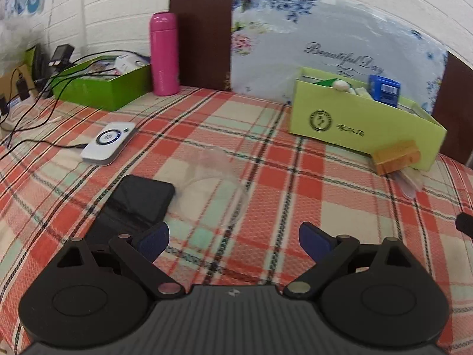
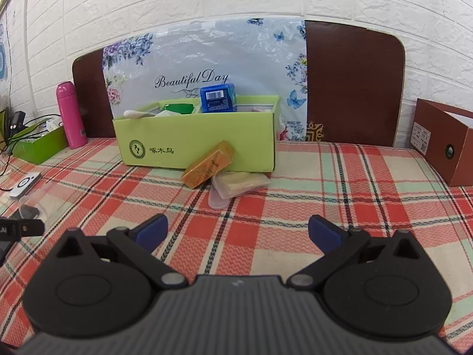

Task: Organize objects
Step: 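Withdraw both open tools from the lime-green box, then grasp the gold lipstick box with the right tool while the left tool approaches the clear cup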

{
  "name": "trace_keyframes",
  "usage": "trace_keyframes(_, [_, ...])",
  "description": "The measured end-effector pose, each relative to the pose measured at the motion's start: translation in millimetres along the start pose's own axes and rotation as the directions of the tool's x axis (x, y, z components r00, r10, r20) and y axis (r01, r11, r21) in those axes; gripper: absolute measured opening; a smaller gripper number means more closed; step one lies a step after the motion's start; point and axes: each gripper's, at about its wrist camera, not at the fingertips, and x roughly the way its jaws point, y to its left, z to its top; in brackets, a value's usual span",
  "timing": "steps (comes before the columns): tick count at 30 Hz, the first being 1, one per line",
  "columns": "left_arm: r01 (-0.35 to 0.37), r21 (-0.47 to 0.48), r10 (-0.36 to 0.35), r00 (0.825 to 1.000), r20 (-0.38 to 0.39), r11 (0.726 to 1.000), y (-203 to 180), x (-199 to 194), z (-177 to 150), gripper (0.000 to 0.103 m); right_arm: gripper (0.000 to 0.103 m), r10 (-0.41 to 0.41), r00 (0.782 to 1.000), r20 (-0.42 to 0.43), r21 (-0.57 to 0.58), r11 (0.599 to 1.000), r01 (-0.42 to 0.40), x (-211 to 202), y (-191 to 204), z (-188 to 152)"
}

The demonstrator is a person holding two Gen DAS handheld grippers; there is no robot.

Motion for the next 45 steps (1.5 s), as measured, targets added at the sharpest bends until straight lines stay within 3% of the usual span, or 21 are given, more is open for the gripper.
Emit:
trace_keyframes(8, [-0.003,-0.046,0.004,1.0,0.008,0.999,12.7,25.2,18.7,0.097,0.103,0.026,1.0,0.005,-0.081,0.996,-0.025,20.1,17.4,10.7])
trace_keyframes(13, [0.012,-0.076,-0.011,1.0,0.006,0.997,17.6,34.4,25.2,0.097,0.103,-0.005,0.999,0.047,-0.133,0.991,0.011,43.5,22.6,29.6])
trace_keyframes(20, [0.037,-0.096,-0.039,0.999,-0.015,0.995,20.9,53.4,31.3,0.097,0.096,0.013,0.999,0.047,-0.1,0.995,-0.008,90.4,16.2,54.4])
trace_keyframes(26, [0.066,-0.12,-0.069,0.997,-0.023,0.991,24.7,63.2,34.7,0.094,0.077,0.026,1.0,-0.013,-0.04,0.999,-0.027,133.5,10.6,66.2])
trace_keyframes(27, [0.074,-0.121,-0.078,0.997,-0.028,0.99,24.7,65.4,35.4,0.09,0.07,0.029,0.999,-0.019,-0.026,0.999,-0.029,138.7,9.5,66.9])
trace_keyframes(29, [0.105,-0.117,-0.11,0.993,-0.036,0.988,23.8,68.8,36.2,0.075,0.04,0.037,0.998,-0.044,-0.001,0.999,-0.037,143.1,7.2,67.5])
trace_keyframes(30, [0.126,-0.115,-0.132,0.99,-0.046,0.985,22.3,70.4,36.4,0.065,0.037,0.051,0.998,-0.042,0.007,0.999,-0.051,141.1,6.1,66.7])
trace_keyframes(31, [0.145,-0.115,-0.152,0.987,-0.057,0.983,20.7,71.6,36.1,0.065,0.034,0.059,0.998,-0.029,0.005,0.998,-0.059,136.0,6.4,65.4])
trace_keyframes(36, [0.238,-0.036,-0.24,0.969,-0.06,0.971,-5.3,61.8,30.8,0.065,0.025,0.137,0.991,-0.011,-0.032,0.99,-0.137,96.0,9.8,54.6])
trace_keyframes(41, [0.369,0.052,-0.362,0.926,-0.107,0.928,-40.2,51.2,16.7,0.065,0.023,0.15,0.986,-0.069,-0.05,0.987,-0.154,46.6,8.8,17.6])
trace_keyframes(45, [0.418,0.115,-0.398,0.902,-0.165,0.901,-62.0,44.9,-1.1,0.069,0.022,0.163,0.979,-0.126,-0.034,0.985,-0.168,10.6,2.8,-15.7])
